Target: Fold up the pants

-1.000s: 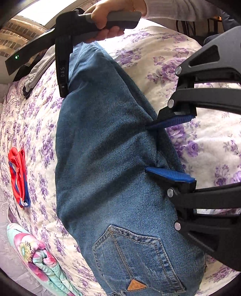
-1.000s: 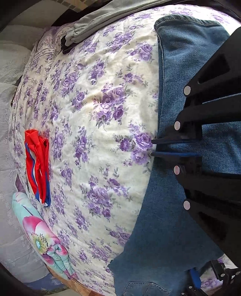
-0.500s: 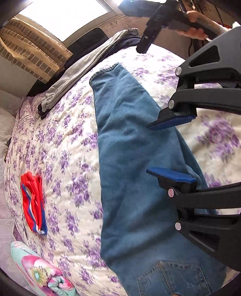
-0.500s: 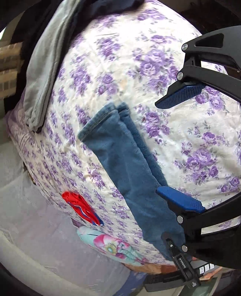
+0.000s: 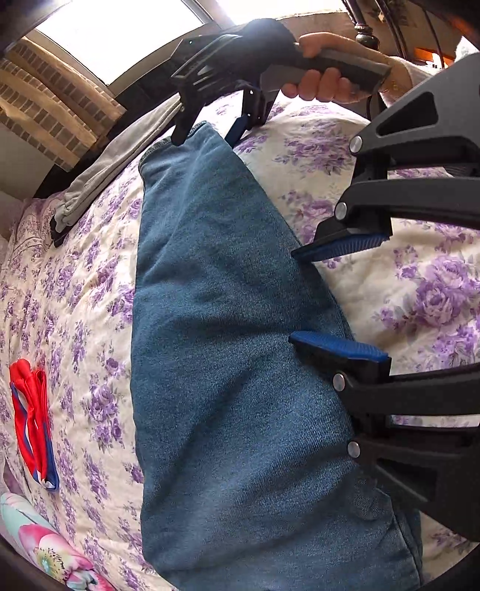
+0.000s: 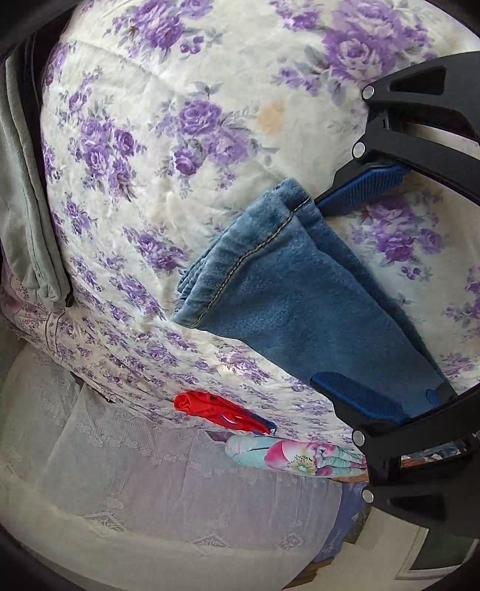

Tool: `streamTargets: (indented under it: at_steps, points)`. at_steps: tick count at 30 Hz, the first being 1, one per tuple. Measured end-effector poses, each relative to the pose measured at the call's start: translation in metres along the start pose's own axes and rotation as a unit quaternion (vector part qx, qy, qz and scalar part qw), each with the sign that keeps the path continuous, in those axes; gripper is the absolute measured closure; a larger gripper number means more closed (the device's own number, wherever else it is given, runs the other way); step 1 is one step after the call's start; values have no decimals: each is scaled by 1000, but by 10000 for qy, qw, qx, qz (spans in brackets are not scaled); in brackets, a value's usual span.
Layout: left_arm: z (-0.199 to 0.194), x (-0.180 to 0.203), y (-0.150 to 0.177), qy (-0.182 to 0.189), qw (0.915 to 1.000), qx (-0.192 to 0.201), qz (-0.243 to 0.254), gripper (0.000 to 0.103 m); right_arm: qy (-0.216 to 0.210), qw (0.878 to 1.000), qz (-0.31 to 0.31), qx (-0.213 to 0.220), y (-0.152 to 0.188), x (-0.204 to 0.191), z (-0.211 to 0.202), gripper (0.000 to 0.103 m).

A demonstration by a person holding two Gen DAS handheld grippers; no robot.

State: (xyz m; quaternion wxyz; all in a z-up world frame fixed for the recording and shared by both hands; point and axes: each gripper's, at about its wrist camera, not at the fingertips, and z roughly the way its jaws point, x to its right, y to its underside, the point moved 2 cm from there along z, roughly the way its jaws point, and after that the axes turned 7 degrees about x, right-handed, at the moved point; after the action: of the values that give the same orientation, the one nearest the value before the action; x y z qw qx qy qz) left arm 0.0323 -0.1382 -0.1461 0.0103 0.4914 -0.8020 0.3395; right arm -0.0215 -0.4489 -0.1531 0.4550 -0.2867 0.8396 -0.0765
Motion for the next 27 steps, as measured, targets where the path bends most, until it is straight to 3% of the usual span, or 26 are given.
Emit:
streamTargets:
  at_steps: [3,4,6,7,8,15,21,24,27]
  points:
    - [0,-1,-3,50,10000,-34,-35,66,-126,9999,53,34,-3,1,-1,16]
    - [1,0,-3,44,10000,-36,-19,66,-90,9999,-13,84,-1,1,-3,23]
    - [1,1,-4,5,10000,-32,46,66,39,9999,-64,155,2,8,-4,53]
    - [0,3,-5,-13,10000,-24,82,66,-150,9998,81,43,2,14,0,83]
    - [-1,6,-8,-22,9999,2,132,65,-291,9991,288,-50,3,21,4,89]
    - [-7,35,-48,127,9995,223,197,65,-31,9991,-371,224,3,-3,-11,89]
    - [54,53,-84,421,9987,-33,-279,66,-86,9998,-195,64,3,7,-9,88]
    - [85,60,-79,125,9995,-179,-228,66,-103,9999,-136,-21,3,13,-10,88]
    - [84,62,-80,83,9995,-127,-284,66,-104,9998,-139,-29,4,14,-9,86]
